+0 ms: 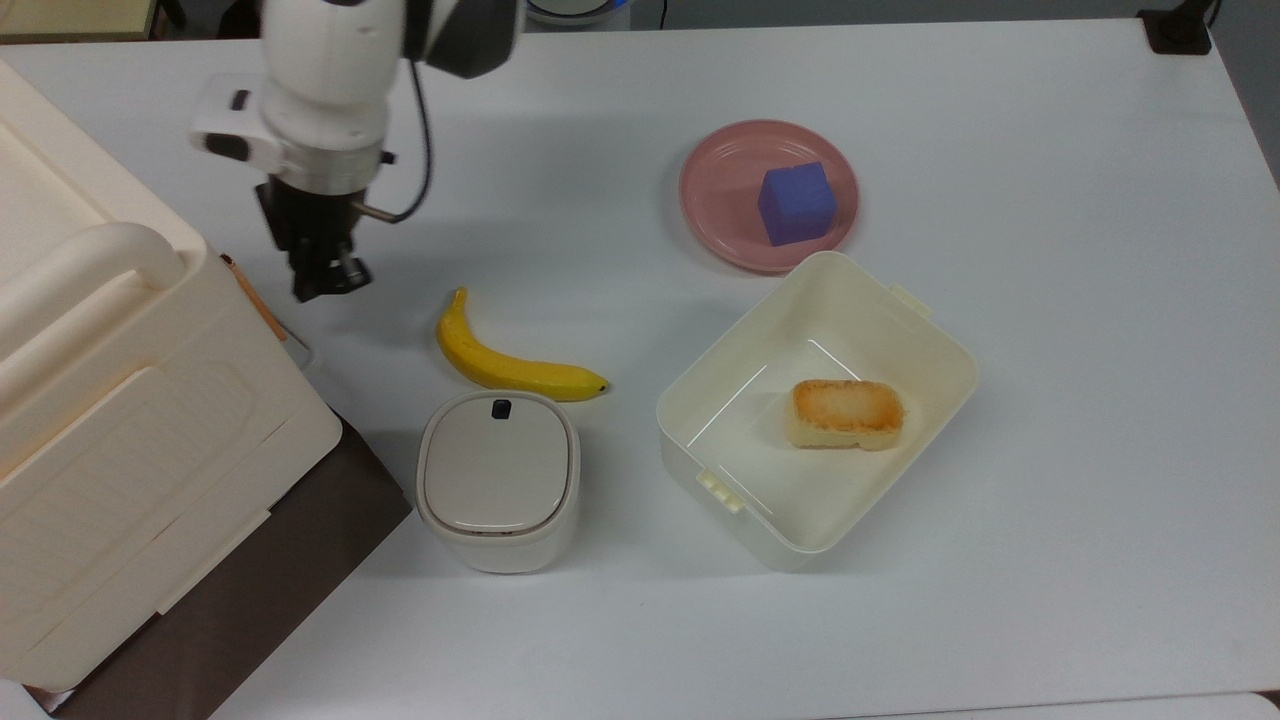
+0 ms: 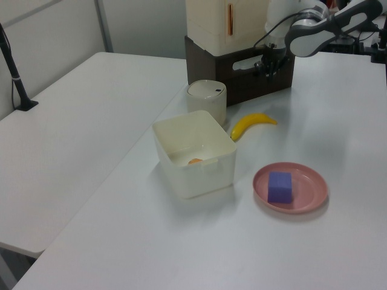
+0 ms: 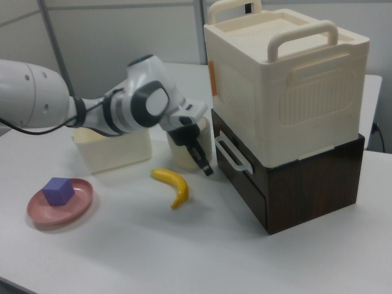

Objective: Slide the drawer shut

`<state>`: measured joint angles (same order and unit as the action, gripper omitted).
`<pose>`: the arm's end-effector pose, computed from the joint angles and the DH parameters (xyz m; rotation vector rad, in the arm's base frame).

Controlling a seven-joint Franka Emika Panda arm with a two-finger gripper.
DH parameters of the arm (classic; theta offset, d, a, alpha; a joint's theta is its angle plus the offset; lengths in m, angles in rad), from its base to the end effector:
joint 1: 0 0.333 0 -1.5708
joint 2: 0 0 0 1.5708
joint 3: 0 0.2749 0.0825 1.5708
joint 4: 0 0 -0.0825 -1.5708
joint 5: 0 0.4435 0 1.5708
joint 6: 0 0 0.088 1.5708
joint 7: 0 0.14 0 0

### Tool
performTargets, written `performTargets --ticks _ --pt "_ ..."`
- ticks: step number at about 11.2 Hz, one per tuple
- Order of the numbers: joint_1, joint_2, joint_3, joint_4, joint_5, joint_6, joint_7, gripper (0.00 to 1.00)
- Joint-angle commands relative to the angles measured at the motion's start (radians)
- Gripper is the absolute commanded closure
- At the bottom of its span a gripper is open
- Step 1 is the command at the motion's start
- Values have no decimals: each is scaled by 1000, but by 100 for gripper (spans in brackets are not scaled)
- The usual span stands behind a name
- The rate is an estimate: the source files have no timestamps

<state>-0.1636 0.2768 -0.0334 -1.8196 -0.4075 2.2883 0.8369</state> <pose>0.6776 -0.1538 0.3067 2.6294 -1.0978 0.4119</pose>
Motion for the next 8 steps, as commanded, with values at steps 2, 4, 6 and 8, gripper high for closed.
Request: performTargets --ticks 2,4,6,8 --pt "15 -132 79 66 151 -329 -193 100" --pt "16 -163 89 155 242 -501 -324 100" --pt "15 -188 89 251 344 -658 -428 100" --pt "44 -261 92 279 381 -725 -453 100"
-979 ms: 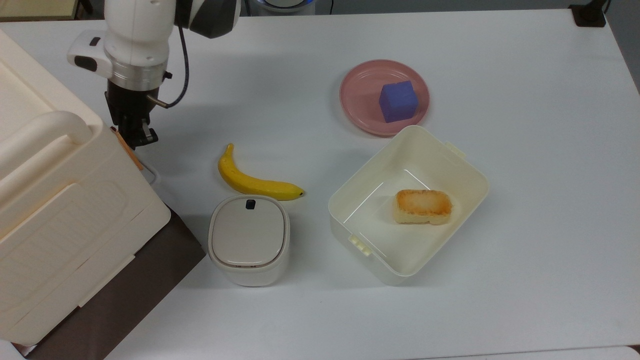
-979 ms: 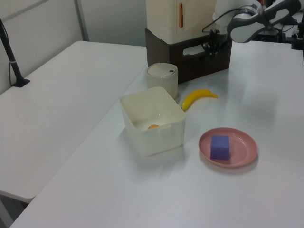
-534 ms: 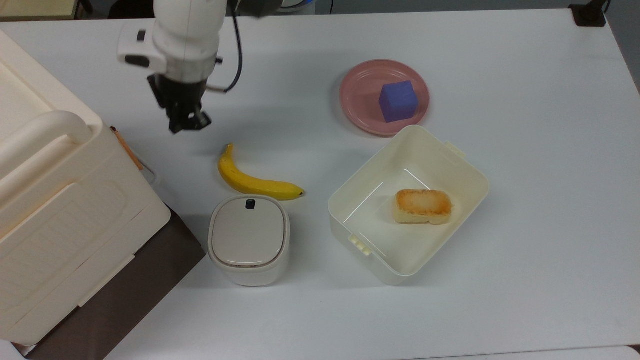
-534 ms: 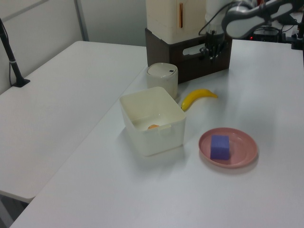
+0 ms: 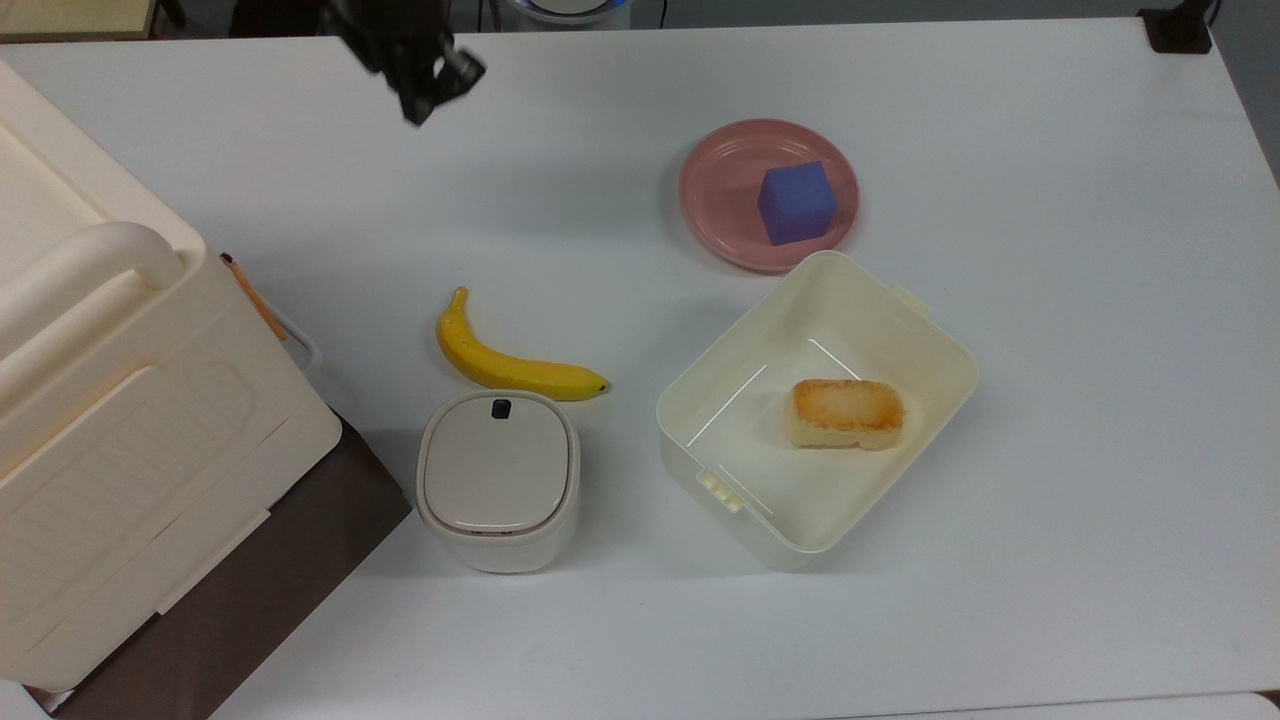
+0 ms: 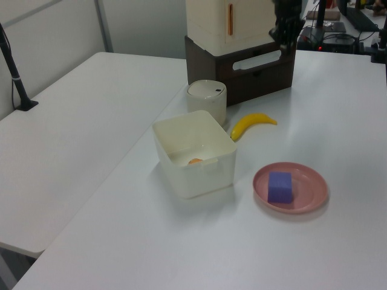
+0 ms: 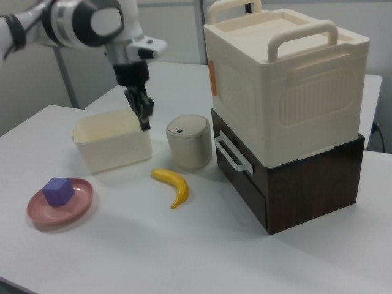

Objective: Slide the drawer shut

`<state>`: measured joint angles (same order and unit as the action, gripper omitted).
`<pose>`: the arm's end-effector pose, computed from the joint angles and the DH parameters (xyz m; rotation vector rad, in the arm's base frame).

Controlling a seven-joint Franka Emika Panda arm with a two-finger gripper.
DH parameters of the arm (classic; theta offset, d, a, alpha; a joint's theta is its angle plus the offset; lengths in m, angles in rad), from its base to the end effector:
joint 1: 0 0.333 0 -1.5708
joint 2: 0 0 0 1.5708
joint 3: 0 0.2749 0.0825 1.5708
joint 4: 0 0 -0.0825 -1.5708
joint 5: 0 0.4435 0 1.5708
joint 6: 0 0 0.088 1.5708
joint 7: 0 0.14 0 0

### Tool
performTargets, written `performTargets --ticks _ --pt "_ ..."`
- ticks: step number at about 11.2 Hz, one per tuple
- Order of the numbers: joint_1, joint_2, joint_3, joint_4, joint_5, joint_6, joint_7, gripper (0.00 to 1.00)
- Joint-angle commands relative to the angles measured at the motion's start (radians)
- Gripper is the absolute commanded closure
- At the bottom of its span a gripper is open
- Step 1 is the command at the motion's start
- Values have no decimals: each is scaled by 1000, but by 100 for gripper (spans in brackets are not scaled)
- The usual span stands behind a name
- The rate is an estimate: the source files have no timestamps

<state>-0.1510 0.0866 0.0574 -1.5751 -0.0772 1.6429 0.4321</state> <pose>0.6366 -0.0711 0.5004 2.9646 -0.7880 -0.0096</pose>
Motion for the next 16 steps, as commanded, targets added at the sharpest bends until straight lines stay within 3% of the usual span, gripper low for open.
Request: performTargets --ticks 1,3,4,5,6,7,11,16 --pt "53 -105 -1 35 51 -87 -50 100" --pt "62 -111 1 40 50 -106 -77 100" --pt "59 -107 -2 40 53 -103 -145 93" --pt "54 -102 -5 40 51 -98 -160 62" --pt "53 -99 -7 35 51 -95 -174 14" --pt "53 -90 -5 35 42 -94 -179 0" --pt "45 -61 -7 -3 36 92 -297 0" --pt "47 -56 -5 0 30 63 -438 0"
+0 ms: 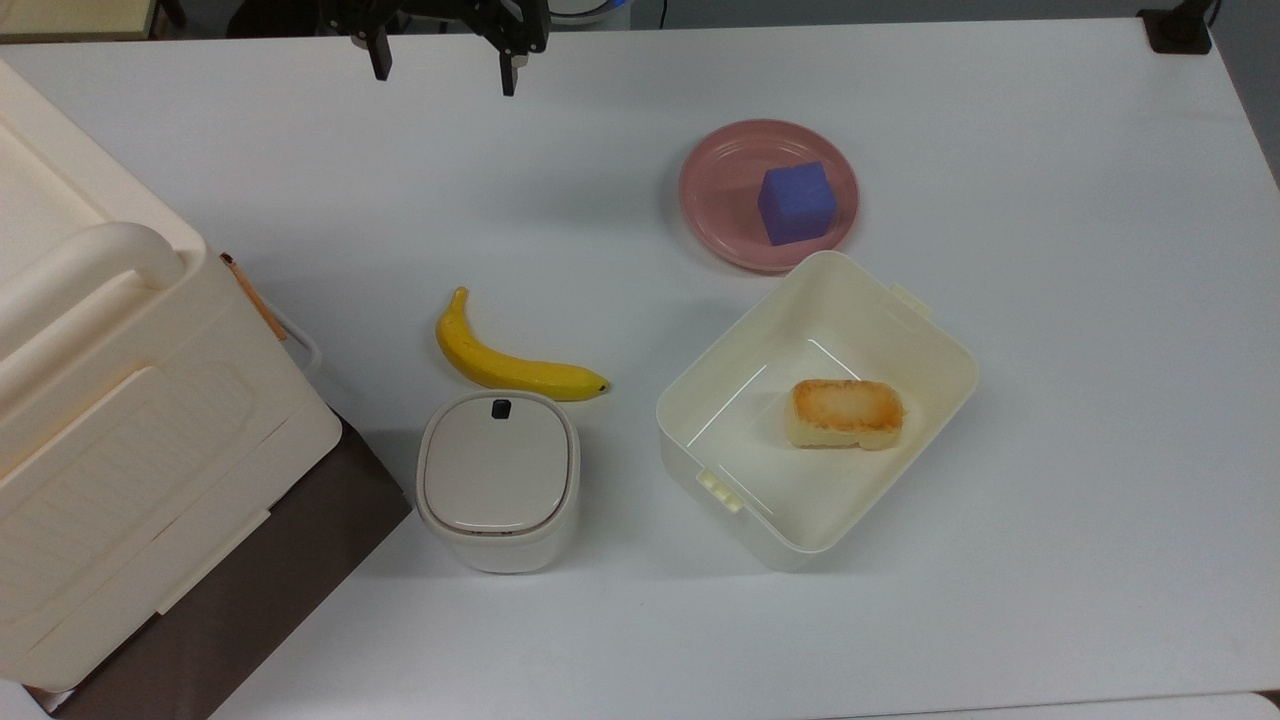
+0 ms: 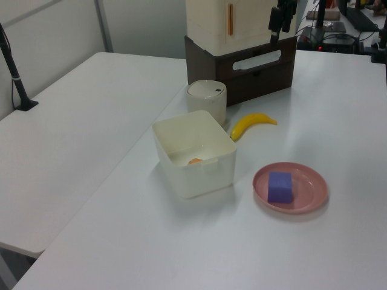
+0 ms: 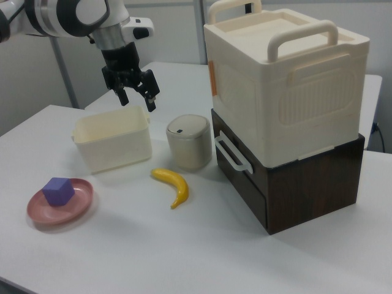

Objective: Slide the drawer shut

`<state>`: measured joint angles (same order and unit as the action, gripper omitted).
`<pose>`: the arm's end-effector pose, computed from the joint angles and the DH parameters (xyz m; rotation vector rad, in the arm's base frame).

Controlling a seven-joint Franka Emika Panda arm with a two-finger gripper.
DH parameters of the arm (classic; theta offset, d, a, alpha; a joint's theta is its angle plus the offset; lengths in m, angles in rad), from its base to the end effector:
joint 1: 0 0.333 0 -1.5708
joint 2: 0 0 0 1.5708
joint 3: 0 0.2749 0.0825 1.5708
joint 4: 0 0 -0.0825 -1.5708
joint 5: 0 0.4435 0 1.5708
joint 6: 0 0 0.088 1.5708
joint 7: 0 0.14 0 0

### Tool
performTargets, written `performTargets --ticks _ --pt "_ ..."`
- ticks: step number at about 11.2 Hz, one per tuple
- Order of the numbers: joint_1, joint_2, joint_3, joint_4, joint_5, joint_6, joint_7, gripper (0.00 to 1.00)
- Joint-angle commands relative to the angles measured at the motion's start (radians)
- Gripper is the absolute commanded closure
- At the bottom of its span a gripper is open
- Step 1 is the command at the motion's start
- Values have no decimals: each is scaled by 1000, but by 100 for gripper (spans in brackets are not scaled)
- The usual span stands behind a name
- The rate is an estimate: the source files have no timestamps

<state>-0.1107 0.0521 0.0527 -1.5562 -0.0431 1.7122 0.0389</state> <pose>0.6436 -0.0434 0.5391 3.0929 -0.1443 0.1605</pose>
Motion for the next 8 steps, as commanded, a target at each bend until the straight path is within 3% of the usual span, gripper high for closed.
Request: performTargets --ticks 1,8 --pt "8 -21 -1 -16 -3 -16 -51 0" --pt "8 -25 4 -15 -5 -62 -34 0"
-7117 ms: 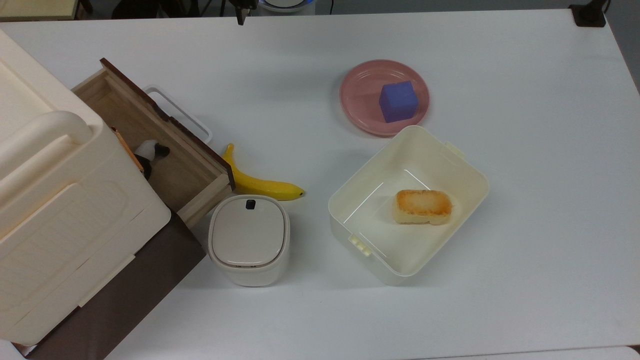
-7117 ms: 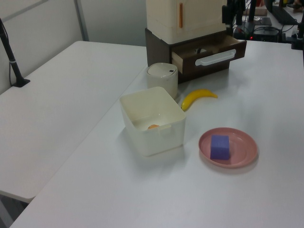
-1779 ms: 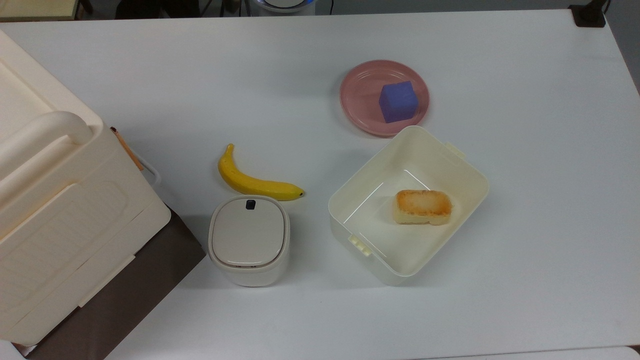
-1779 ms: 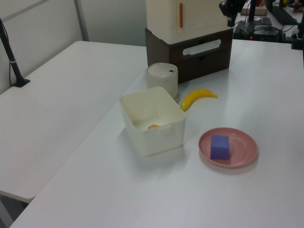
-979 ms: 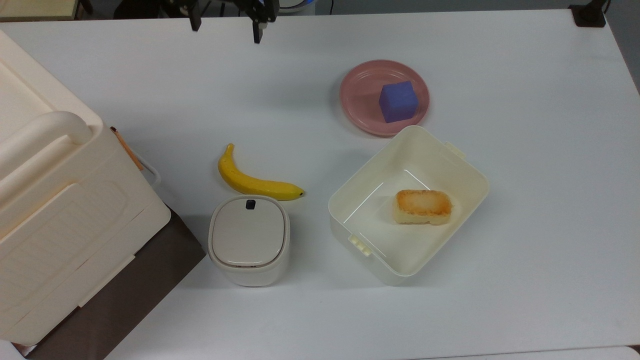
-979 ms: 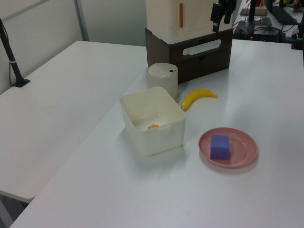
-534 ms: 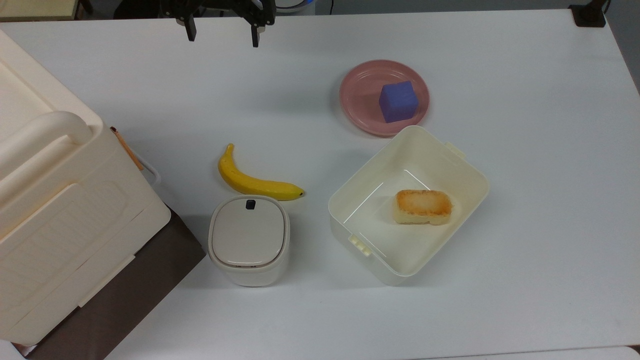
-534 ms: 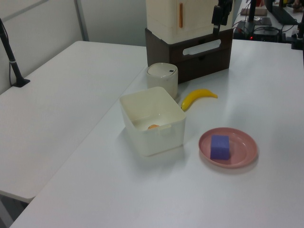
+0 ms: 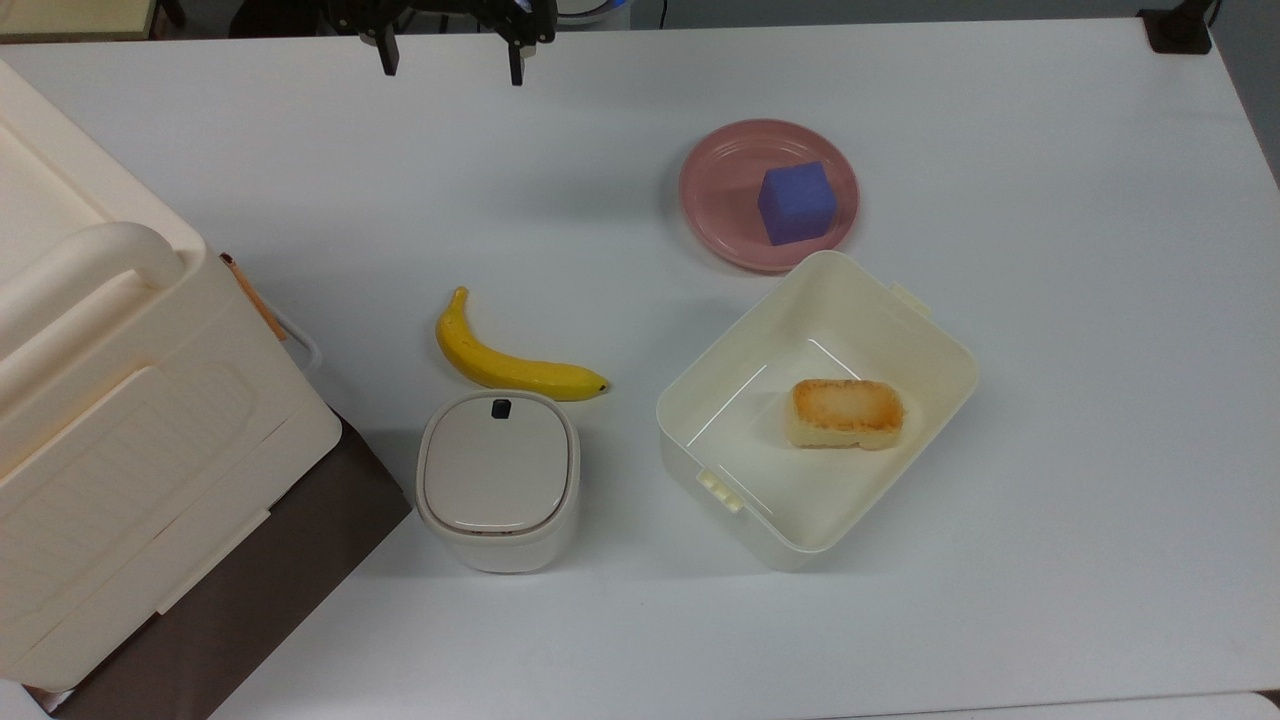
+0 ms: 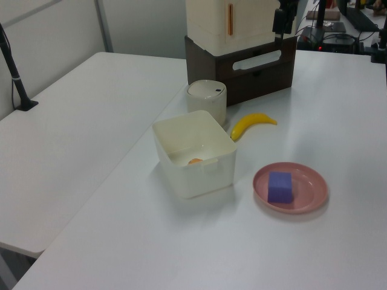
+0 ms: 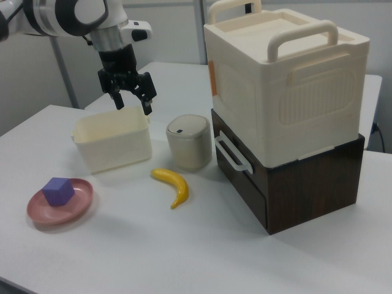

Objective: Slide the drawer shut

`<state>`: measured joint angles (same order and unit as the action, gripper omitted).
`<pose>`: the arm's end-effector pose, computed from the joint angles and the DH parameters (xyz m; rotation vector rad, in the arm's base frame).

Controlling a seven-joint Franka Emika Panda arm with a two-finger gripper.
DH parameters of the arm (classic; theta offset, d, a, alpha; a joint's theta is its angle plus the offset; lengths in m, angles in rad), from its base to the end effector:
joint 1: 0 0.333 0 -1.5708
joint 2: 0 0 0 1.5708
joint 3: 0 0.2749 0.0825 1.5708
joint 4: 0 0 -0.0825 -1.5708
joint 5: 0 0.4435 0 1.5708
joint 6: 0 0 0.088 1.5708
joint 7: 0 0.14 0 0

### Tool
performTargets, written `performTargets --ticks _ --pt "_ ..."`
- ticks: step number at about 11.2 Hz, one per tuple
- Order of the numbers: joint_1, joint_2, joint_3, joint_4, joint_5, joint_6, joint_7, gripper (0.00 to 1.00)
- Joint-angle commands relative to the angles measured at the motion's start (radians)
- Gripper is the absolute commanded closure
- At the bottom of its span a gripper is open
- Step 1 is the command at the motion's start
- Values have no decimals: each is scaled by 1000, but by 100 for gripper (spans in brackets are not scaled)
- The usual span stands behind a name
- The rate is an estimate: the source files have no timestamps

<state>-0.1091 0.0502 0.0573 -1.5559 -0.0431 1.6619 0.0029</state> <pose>0.6368 -0.0393 0.5355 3.0979 -0.0808 0.0851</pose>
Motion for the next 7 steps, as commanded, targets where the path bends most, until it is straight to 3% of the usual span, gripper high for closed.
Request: performTargets --ticks 1,7 --pt "6 -23 -1 -4 -1 -14 11 0" --pt "38 -16 -10 -1 -6 22 152 0"
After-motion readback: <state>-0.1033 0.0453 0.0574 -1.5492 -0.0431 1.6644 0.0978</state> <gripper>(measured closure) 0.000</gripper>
